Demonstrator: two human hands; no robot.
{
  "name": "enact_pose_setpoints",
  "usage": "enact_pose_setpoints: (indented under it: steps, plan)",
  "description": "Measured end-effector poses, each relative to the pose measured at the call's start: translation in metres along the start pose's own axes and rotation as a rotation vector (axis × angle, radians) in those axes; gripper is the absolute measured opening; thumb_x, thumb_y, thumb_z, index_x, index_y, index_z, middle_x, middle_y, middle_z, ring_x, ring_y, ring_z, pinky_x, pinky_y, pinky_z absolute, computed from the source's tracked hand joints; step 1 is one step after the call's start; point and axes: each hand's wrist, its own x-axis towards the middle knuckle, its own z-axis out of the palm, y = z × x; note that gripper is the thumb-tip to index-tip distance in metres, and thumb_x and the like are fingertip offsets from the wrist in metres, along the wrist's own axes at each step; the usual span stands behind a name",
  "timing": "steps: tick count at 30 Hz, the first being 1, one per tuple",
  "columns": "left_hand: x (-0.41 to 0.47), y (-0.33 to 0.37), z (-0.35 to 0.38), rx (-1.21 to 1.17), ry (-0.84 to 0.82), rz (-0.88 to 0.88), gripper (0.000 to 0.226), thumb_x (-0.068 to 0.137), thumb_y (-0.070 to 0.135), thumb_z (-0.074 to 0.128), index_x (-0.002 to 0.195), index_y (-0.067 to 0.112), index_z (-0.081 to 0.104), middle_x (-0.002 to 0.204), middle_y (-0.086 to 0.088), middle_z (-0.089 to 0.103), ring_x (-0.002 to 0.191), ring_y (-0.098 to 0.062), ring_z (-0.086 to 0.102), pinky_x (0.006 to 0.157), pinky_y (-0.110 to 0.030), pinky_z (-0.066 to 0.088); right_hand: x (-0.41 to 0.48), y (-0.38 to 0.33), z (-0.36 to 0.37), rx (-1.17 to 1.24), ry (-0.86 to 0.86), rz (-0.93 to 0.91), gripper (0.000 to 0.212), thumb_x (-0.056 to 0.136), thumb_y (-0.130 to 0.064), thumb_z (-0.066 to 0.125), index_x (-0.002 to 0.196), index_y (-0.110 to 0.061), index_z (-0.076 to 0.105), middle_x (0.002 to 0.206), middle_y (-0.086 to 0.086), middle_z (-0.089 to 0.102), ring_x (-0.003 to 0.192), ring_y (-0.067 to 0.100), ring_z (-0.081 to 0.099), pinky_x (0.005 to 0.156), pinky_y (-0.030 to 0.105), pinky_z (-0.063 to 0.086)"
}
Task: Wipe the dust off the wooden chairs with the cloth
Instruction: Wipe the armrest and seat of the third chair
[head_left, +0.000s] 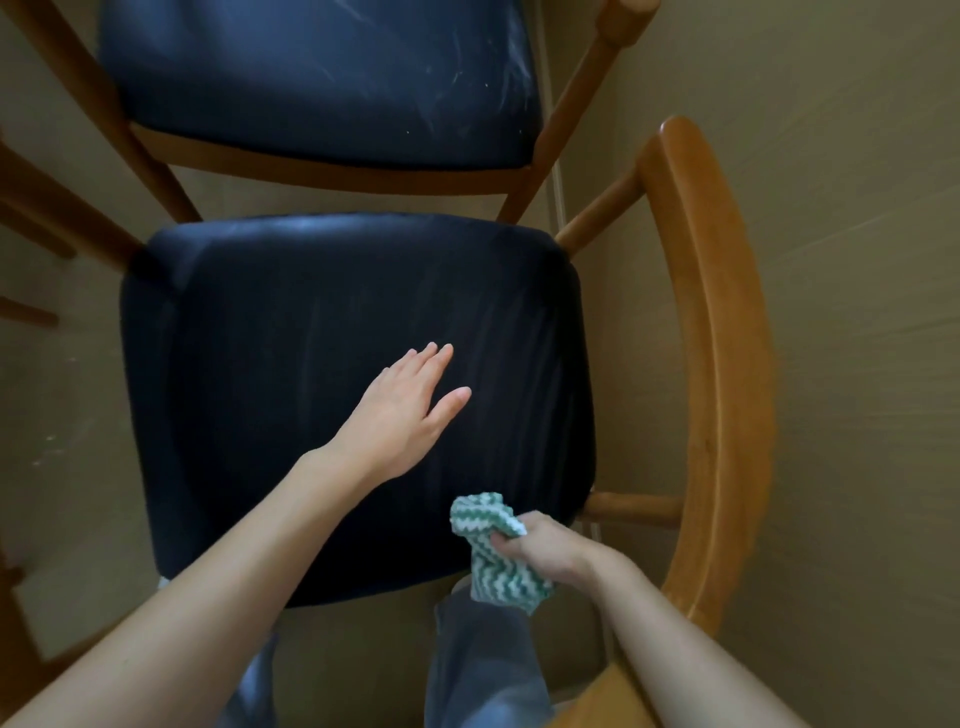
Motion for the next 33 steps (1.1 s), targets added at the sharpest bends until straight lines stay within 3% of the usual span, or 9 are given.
enact_pose_setpoints:
  steps: [3, 7, 11, 15, 19, 21, 24, 30, 33]
  plan:
    - [-0.001, -0.007, -0.002, 0.043, 0.038, -0.018, 0.059, 0.099, 0.043, 0.030, 0.150, 0.021, 0.012, 0.158, 0.002, 0.009, 0.146, -0.014, 0.001, 0.117, -0.032, 0.002, -0.006, -0.038, -0.028, 0.063, 0.076, -0.105, 0.019, 0.095, -0.026, 0.054, 0.086, -0.012, 0.064, 0.089, 0.010, 0.066, 0.080, 0.023, 0.063, 0.077, 0.035, 0.049]
    - [0.003, -0.018, -0.008, 0.021, 0.124, -0.050, 0.059, 0.099, 0.043, 0.030, 0.150, 0.021, 0.012, 0.158, 0.003, 0.009, 0.145, -0.013, 0.000, 0.116, -0.032, 0.000, 0.001, -0.092, -0.094, 0.219, 0.405, -0.321, 0.027, 0.095, -0.017, 0.054, 0.107, 0.005, 0.063, 0.100, 0.020, 0.066, 0.081, 0.024, 0.062, 0.082, 0.039, 0.049]
    - [0.007, -0.028, -0.016, -0.019, 0.169, -0.087, 0.058, 0.098, 0.042, 0.031, 0.150, 0.022, 0.013, 0.158, 0.004, 0.010, 0.145, -0.011, 0.001, 0.117, -0.031, 0.001, 0.025, -0.140, -0.159, 0.262, 0.687, -0.546, 0.023, 0.097, -0.017, 0.051, 0.112, -0.004, 0.061, 0.102, 0.007, 0.062, 0.096, 0.023, 0.061, 0.094, 0.040, 0.048]
    - [0.018, -0.039, -0.018, -0.033, 0.210, -0.113, 0.058, 0.098, 0.040, 0.033, 0.150, 0.021, 0.015, 0.158, 0.004, 0.012, 0.145, -0.011, 0.003, 0.118, -0.031, 0.004, 0.075, -0.169, -0.200, -0.020, 0.840, -0.678, 0.036, 0.097, -0.023, 0.050, 0.132, -0.016, 0.053, 0.130, 0.006, 0.057, 0.122, 0.021, 0.051, 0.102, 0.029, 0.038]
    - [0.026, -0.048, -0.015, -0.037, 0.214, -0.130, 0.058, 0.098, 0.039, 0.034, 0.150, 0.021, 0.016, 0.157, 0.004, 0.012, 0.145, -0.011, 0.003, 0.117, -0.030, 0.004, 0.133, -0.167, -0.193, -0.343, 0.719, -0.552, 0.048, 0.099, -0.018, 0.046, 0.145, -0.020, 0.034, 0.156, 0.004, 0.022, 0.144, 0.021, 0.017, 0.116, 0.028, 0.010]
    - [0.027, -0.052, -0.015, -0.025, 0.209, -0.143, 0.058, 0.098, 0.039, 0.034, 0.150, 0.021, 0.016, 0.157, 0.004, 0.012, 0.145, -0.011, 0.003, 0.117, -0.029, 0.003, 0.146, -0.160, -0.178, -0.250, 0.698, -0.547, 0.046, 0.101, -0.023, 0.043, 0.145, -0.025, 0.033, 0.158, 0.001, 0.016, 0.146, 0.022, 0.007, 0.117, 0.032, 0.003]
    - [0.028, -0.053, -0.014, -0.014, 0.194, -0.152, 0.058, 0.098, 0.039, 0.034, 0.150, 0.020, 0.016, 0.158, 0.003, 0.012, 0.145, -0.012, 0.003, 0.117, -0.030, 0.003, 0.145, -0.151, -0.170, 0.028, 0.709, -0.592, 0.047, 0.099, -0.031, 0.046, 0.144, -0.028, 0.035, 0.158, 0.003, 0.014, 0.146, 0.025, 0.007, 0.118, 0.038, 0.004]
    - [0.031, -0.049, -0.018, 0.026, 0.170, -0.136, 0.059, 0.098, 0.040, 0.033, 0.150, 0.020, 0.015, 0.158, 0.002, 0.011, 0.145, -0.013, 0.003, 0.116, -0.030, 0.002, 0.129, -0.119, -0.152, -0.008, 0.595, -0.652, 0.050, 0.098, -0.023, 0.048, 0.145, -0.028, 0.032, 0.158, 0.005, 0.013, 0.146, 0.023, 0.002, 0.119, 0.043, 0.006]
    - [0.027, -0.046, -0.017, 0.026, 0.150, -0.136, 0.058, 0.098, 0.041, 0.033, 0.150, 0.020, 0.015, 0.158, 0.002, 0.011, 0.145, -0.013, 0.003, 0.116, -0.030, 0.002, 0.111, -0.098, -0.129, -0.064, 0.532, -0.737, 0.048, 0.098, -0.016, 0.048, 0.139, -0.032, 0.030, 0.148, -0.010, 0.017, 0.139, 0.010, 0.003, 0.118, 0.038, 0.002]
